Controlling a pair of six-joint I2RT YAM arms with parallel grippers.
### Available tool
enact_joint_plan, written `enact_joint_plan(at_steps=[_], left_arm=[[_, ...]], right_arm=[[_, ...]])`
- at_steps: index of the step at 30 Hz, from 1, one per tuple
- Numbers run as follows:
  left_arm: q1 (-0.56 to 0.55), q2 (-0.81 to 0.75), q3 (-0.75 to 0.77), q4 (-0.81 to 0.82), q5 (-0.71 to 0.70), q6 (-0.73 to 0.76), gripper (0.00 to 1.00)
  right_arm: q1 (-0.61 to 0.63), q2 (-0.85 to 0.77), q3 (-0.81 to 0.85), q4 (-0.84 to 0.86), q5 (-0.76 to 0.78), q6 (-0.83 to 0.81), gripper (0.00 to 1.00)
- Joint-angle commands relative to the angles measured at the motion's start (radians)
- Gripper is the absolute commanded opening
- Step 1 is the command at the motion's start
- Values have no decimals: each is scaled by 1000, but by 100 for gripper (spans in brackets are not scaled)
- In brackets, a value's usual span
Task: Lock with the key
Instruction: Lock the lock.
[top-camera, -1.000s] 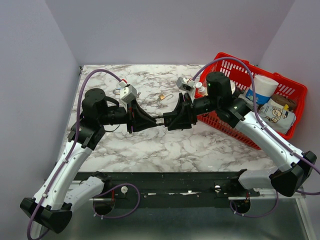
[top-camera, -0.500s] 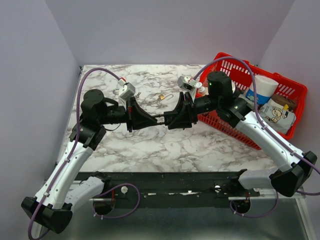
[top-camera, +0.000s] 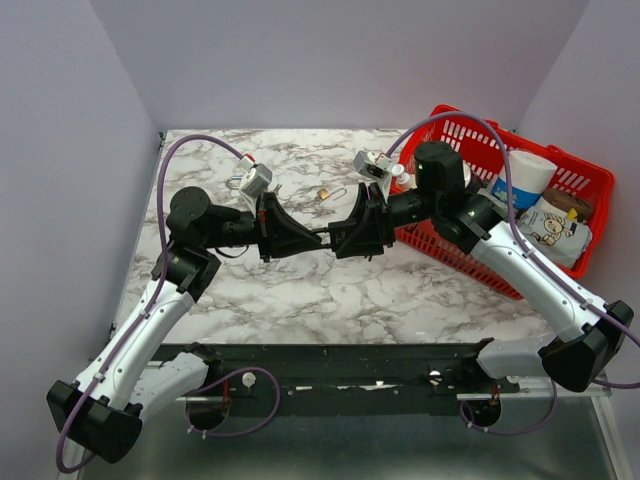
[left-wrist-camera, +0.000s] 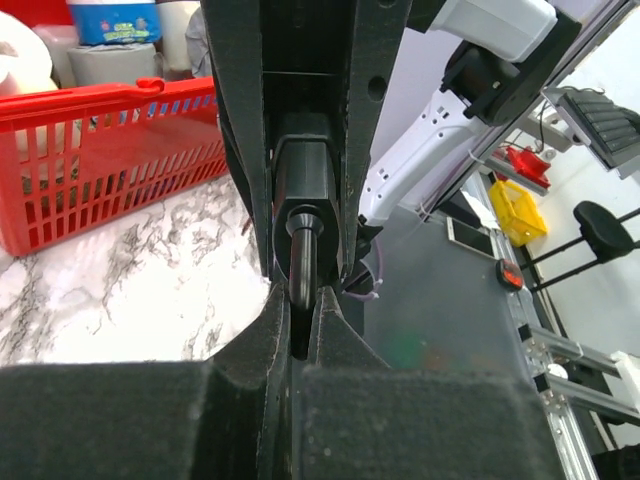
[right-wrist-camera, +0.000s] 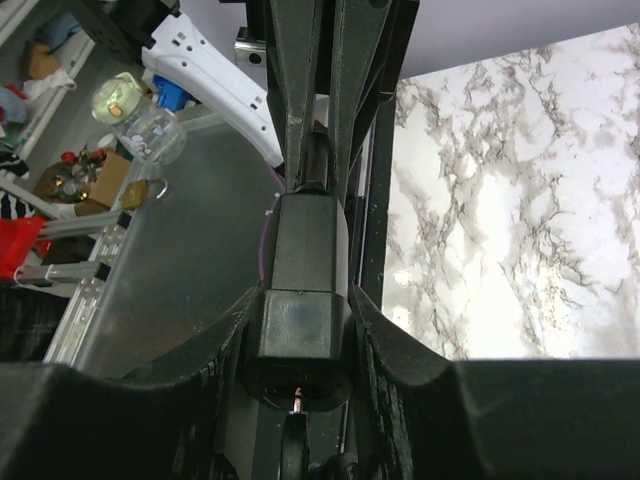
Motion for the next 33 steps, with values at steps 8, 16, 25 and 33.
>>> enact_joint_plan(at_steps=[8, 16, 25, 33], left_arm=[[-147, 122, 7, 336, -152, -136, 0], [-92, 119, 21, 300, -123, -134, 0], [22, 56, 170, -216, 37, 263, 0], [22, 57, 249, -503, 86, 491, 0]], right_arm=[[155, 118, 23, 240, -1, 39, 1], [146, 107, 17, 202, 5, 4, 1], [100, 9, -38, -122, 43, -284, 14], [21, -34, -5, -324, 109, -385, 74]])
